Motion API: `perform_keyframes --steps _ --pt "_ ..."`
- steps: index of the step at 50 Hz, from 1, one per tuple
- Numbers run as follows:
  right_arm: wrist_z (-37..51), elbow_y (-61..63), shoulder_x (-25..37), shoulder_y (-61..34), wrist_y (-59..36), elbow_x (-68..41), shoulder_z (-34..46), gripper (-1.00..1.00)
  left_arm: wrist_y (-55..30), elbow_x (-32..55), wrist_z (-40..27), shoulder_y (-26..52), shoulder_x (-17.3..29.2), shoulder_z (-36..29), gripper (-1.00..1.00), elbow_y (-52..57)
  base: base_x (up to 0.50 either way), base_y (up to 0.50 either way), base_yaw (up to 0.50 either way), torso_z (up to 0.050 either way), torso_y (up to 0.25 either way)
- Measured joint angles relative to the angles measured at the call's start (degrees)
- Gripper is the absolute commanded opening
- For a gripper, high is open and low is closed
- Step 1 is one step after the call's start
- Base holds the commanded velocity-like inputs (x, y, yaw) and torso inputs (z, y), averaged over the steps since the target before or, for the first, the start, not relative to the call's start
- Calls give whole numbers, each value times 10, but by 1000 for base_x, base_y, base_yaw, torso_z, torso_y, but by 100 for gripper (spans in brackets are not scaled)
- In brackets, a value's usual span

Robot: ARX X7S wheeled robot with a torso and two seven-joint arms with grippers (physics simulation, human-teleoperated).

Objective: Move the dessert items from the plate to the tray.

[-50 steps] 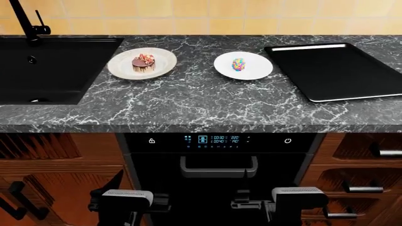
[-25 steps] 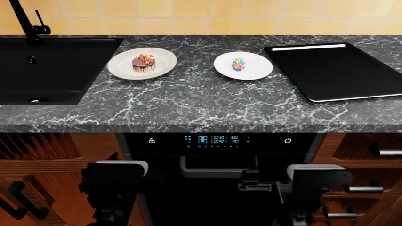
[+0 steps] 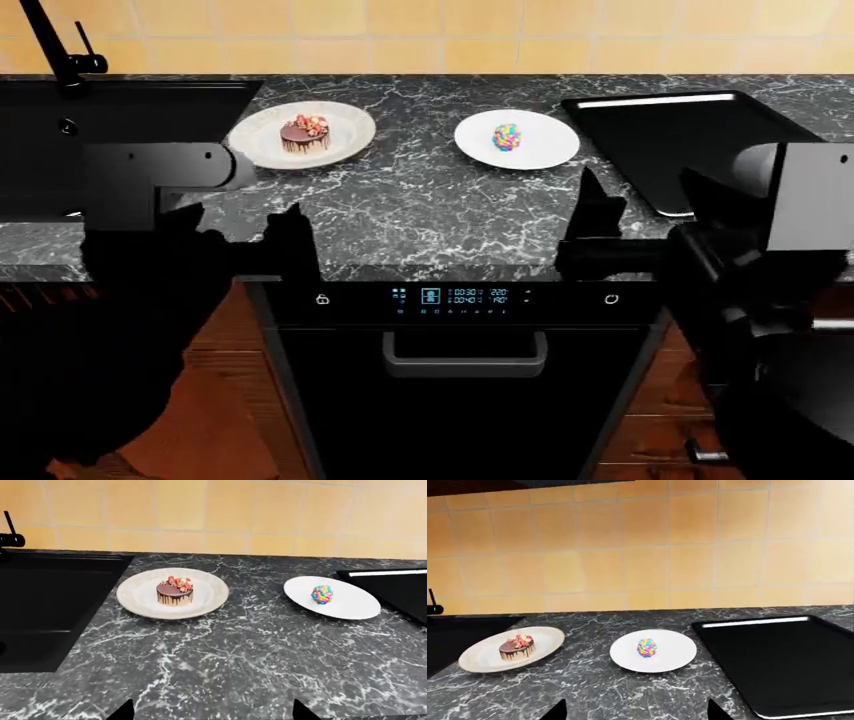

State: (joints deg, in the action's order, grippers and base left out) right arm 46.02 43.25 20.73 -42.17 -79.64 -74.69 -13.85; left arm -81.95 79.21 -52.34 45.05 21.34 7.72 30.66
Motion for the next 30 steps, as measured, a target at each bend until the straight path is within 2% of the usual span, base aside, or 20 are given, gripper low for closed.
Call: perform_keyframes --steps 6,12,20,30 --pt "118 -47 49 -106 -14 -152 28 100 -5 154 -111 91 52 -30 100 -44 0 0 0 0 0" --pt "188 -84 87 -192 -19 -245 59 100 -4 252 -180 170 93 -61 100 -76 0 0 0 0 0" --pt "244 -130 128 -290 -13 -326 100 100 -1 329 -229 264 132 -103 100 -120 0 0 0 0 0" --pt "270 -187 152 -382 -1 -372 139 100 9 398 -258 365 163 -162 100 -195 68 0 0 0 0"
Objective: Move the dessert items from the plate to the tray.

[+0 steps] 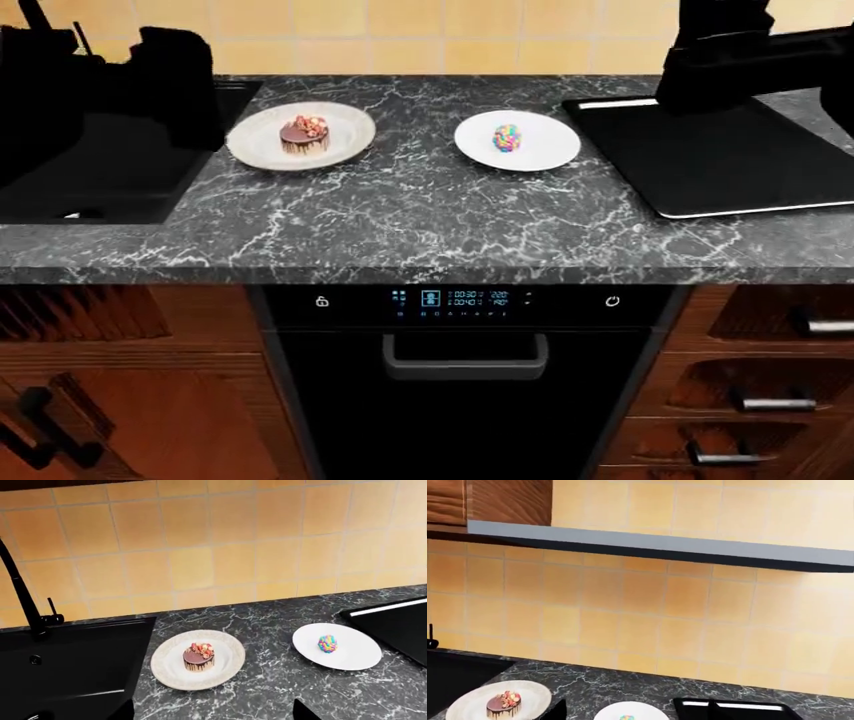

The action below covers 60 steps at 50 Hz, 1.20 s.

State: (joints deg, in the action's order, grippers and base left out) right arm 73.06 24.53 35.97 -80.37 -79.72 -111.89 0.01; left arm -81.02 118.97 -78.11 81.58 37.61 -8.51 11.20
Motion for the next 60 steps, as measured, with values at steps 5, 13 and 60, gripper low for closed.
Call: perform_keyframes --steps 5,13,60 --pt "3 -22 5 -32 4 -11 15 100 2 18 -2 42 5 -26 100 -36 373 0 0 0 0" --pt "-5 -55 7 -82 1 -13 39 100 1 34 -1 91 8 -58 100 -76 385 0 0 0 0" --pt "-36 -93 37 -140 15 -11 86 100 34 54 21 126 32 -110 100 -89 343 30 0 0 1"
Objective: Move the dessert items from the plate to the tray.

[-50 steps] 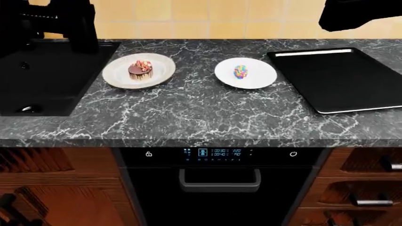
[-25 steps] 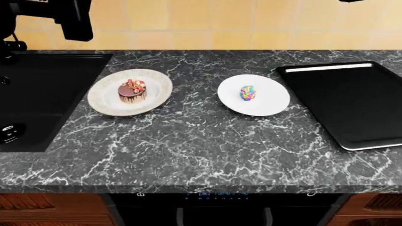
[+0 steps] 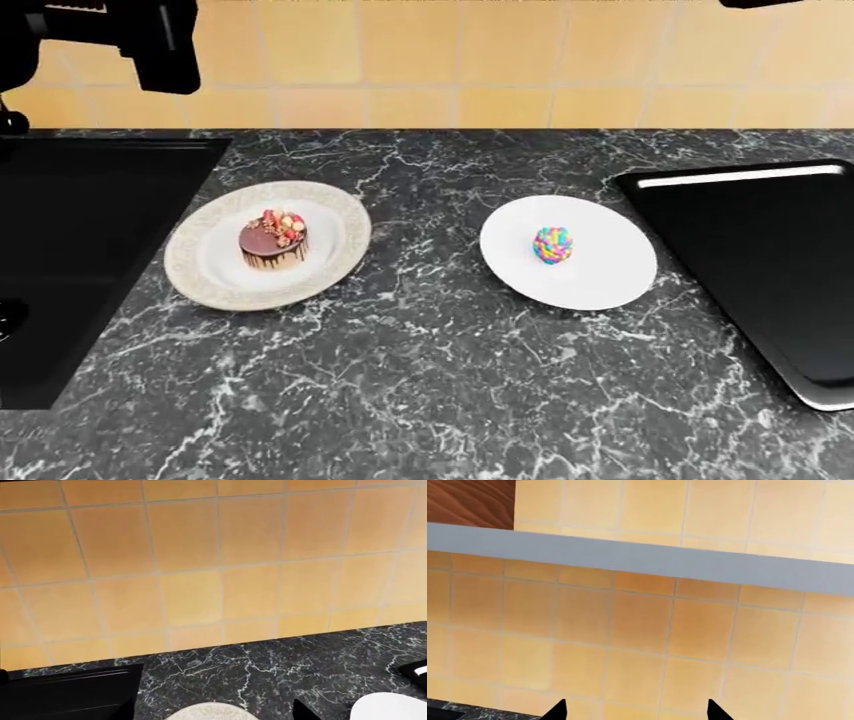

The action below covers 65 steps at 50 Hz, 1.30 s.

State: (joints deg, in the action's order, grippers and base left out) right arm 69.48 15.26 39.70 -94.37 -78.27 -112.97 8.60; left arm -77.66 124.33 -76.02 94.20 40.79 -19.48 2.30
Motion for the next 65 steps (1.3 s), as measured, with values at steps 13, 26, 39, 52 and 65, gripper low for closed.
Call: perform_keyframes --steps 13,26,39,52,65 --pt "-7 2 7 2 7 -1 4 100 6 3 3 6 2 -14 100 1 253 0 0 0 0" --pt "-11 3 13 4 14 -3 10 100 12 6 5 13 3 -27 100 2 224 0 0 0 1" --pt "-4 -18 19 -9 15 -21 39 100 13 25 1 27 6 -54 100 -6 38 0 0 0 1" --pt "-11 -140 -1 -63 -26 -63 140 100 -18 69 -3 58 10 -132 100 -82 0 0 0 0 0" --pt "-22 -255 -19 -106 -59 -111 237 100 -59 87 11 78 9 -202 100 -154 0 0 0 0 0"
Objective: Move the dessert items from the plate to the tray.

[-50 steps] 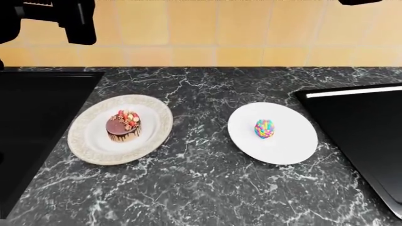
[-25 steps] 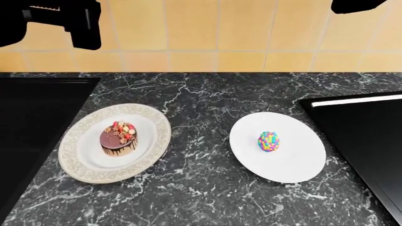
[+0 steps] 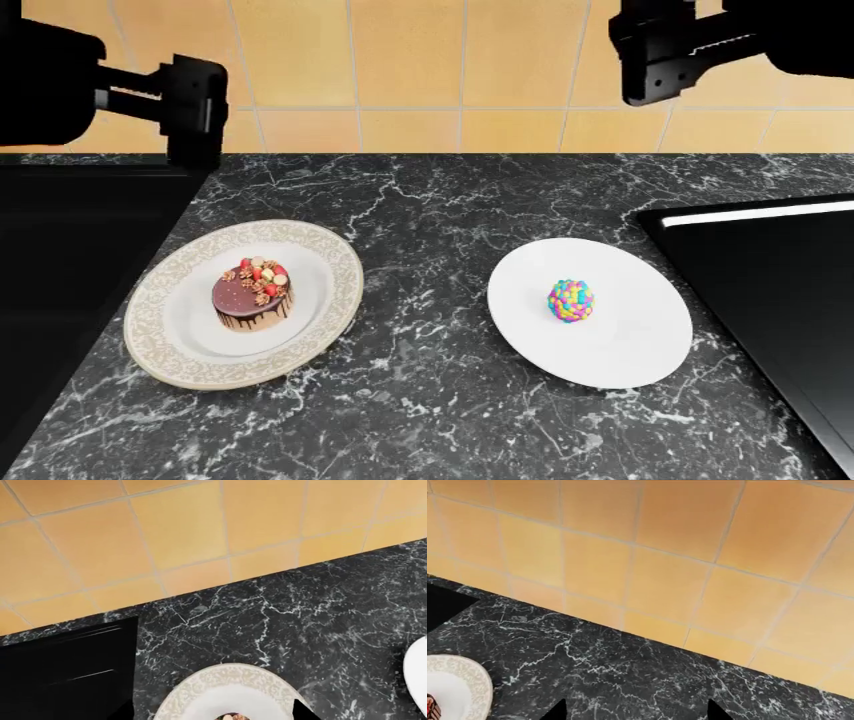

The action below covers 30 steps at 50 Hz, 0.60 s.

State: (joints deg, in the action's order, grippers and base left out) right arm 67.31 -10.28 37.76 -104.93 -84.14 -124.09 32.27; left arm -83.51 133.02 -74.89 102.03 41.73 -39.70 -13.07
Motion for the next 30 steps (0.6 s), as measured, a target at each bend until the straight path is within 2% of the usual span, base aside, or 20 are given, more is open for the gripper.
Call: perform_keyframes --steps 12,30 --pt "-14 -65 -4 -17 -20 -40 70 100 -38 28 30 33 -11 -86 100 -71 0 0 0 0 0" --pt "-24 -100 9 -38 -30 -113 165 100 -56 16 161 106 -8 -233 100 -105 0 0 0 0 0"
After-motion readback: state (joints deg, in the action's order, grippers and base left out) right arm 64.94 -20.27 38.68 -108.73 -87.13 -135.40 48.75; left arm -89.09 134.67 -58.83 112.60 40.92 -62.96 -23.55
